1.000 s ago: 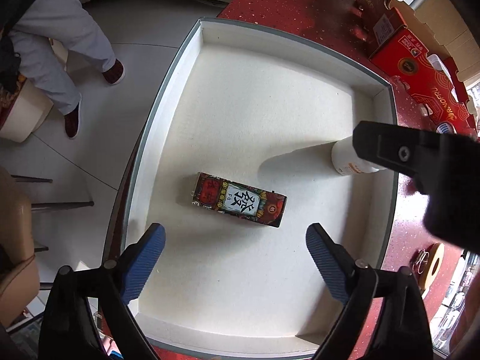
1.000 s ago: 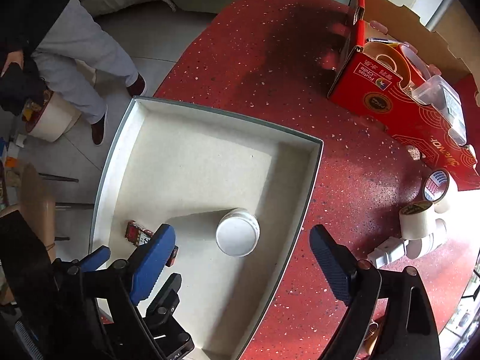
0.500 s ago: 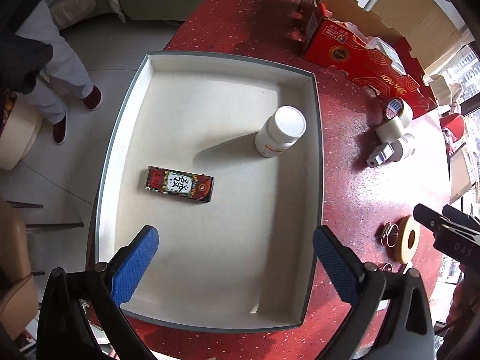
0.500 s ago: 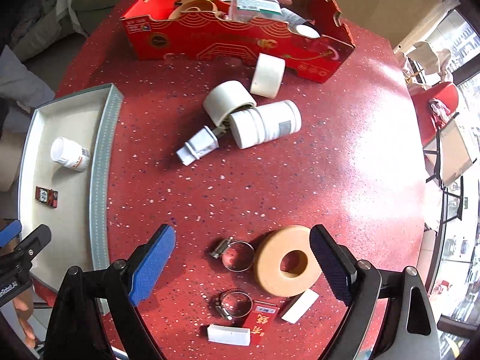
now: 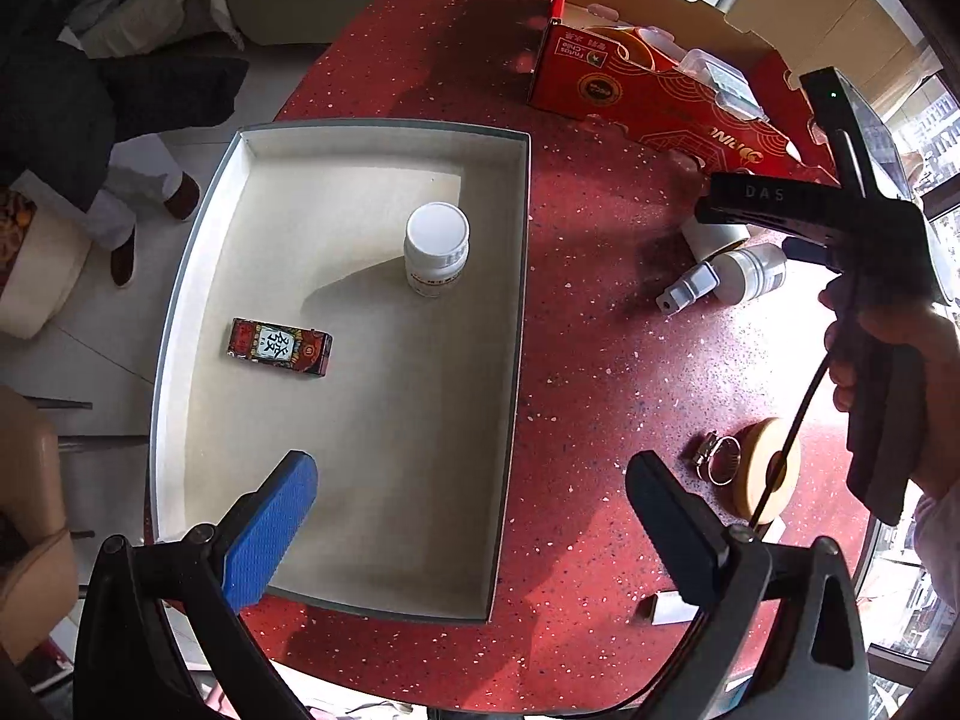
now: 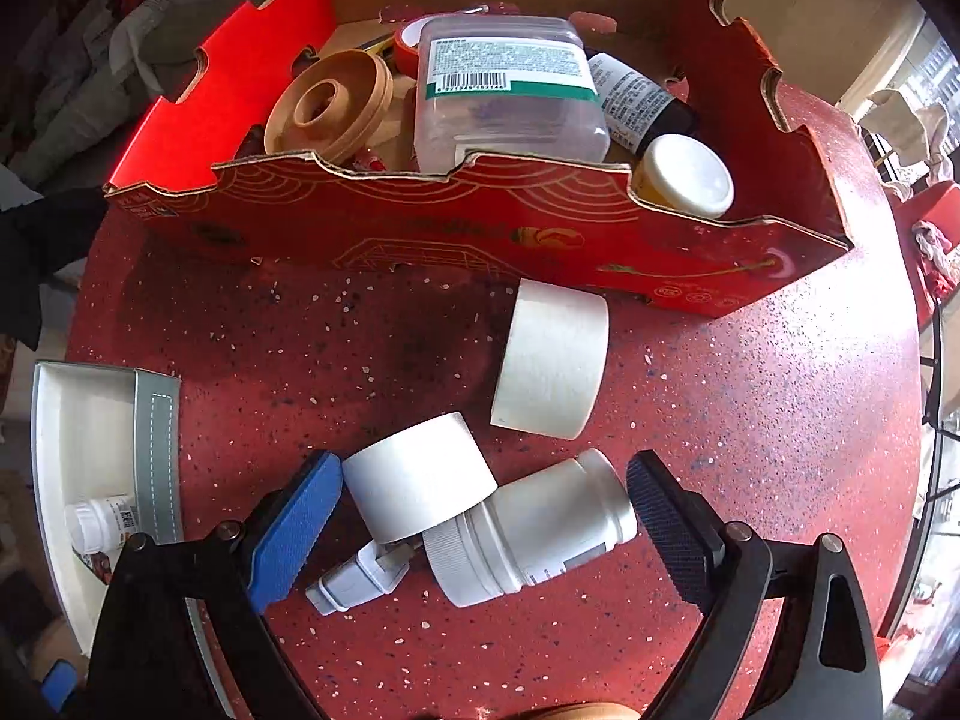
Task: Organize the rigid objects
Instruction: 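Move left tool to the white plug while right tool moves toward the white tape roll, then grasp the white plug with left tool while right tool grasps the white tape roll, then carry the plug with left tool while right tool carries the tape roll to the tray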
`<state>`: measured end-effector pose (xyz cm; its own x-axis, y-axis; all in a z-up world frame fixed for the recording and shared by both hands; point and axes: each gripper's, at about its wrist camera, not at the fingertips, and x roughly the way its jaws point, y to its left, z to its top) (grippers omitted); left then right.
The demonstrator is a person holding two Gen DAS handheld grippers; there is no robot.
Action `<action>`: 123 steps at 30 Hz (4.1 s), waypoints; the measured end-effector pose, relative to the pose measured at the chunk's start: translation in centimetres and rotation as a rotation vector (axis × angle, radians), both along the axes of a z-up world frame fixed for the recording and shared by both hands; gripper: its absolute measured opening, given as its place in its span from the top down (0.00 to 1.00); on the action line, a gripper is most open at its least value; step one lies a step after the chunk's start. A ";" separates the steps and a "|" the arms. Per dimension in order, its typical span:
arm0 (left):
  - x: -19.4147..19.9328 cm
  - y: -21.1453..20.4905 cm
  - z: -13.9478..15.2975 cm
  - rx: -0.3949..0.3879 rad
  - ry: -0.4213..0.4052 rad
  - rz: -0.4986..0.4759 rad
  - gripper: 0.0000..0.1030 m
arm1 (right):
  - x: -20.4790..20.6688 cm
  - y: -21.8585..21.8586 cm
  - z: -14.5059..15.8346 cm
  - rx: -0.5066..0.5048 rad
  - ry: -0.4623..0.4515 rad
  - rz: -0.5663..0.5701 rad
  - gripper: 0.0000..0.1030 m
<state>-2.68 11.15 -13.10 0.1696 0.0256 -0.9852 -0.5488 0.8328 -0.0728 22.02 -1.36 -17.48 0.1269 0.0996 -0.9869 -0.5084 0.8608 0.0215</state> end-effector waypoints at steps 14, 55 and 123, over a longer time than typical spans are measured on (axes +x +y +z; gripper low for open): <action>11.3 -5.7 -1.9 0.069 0.000 -0.132 0.00 | -2.8 -17.9 0.8 0.052 0.138 -0.194 0.06; 16.5 -9.0 -9.6 0.025 0.076 -0.039 0.00 | -4.1 -24.9 1.6 0.059 -0.081 0.030 0.03; -7.0 -2.5 3.5 0.006 -0.002 -0.218 0.82 | -21.5 -8.2 7.9 0.039 0.101 0.039 0.70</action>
